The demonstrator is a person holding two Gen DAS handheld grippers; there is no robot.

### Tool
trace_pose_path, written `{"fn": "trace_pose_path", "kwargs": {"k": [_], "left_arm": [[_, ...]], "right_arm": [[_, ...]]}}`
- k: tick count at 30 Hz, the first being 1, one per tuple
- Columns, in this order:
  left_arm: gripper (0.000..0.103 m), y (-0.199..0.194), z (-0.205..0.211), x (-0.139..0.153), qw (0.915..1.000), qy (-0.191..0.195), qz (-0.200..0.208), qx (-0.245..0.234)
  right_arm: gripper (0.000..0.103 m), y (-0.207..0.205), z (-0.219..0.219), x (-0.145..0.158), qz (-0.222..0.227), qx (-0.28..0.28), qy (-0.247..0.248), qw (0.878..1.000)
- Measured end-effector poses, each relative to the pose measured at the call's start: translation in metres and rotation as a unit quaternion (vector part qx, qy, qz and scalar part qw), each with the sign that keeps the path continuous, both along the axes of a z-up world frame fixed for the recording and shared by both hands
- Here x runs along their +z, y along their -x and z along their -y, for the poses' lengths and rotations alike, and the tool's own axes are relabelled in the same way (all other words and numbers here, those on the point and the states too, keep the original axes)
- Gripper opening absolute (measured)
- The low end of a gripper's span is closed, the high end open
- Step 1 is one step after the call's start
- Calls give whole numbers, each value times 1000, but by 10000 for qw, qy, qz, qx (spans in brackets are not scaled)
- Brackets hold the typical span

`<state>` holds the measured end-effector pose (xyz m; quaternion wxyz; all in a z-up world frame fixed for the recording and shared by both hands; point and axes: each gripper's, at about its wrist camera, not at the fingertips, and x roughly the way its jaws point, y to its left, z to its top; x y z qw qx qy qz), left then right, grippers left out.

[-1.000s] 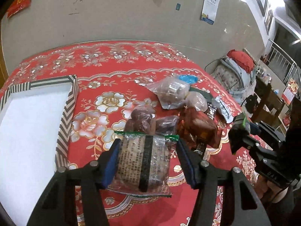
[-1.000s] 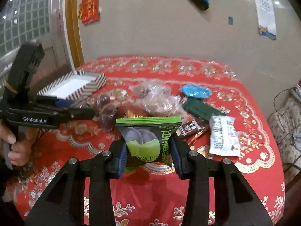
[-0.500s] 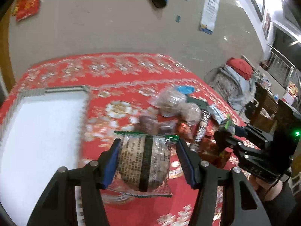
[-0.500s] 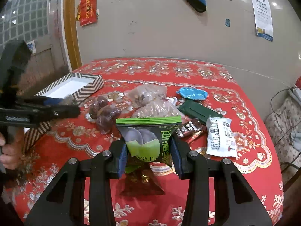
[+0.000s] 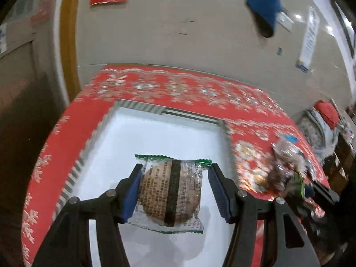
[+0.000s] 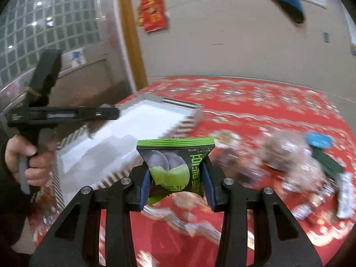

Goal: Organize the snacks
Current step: 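Carry both snacks into the white tray and open both tools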

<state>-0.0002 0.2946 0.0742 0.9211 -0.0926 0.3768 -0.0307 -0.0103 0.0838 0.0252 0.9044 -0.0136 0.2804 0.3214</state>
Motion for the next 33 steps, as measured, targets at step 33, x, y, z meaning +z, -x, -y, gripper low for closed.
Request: {"fn": "trace_pose_path", "kwargs": {"k": [33], "left_arm": [[82,-3,-43,-17,9974,305,-304,580]], "right_arm": [[65,-29,-113,-14,-212,738,583,9953]]}}
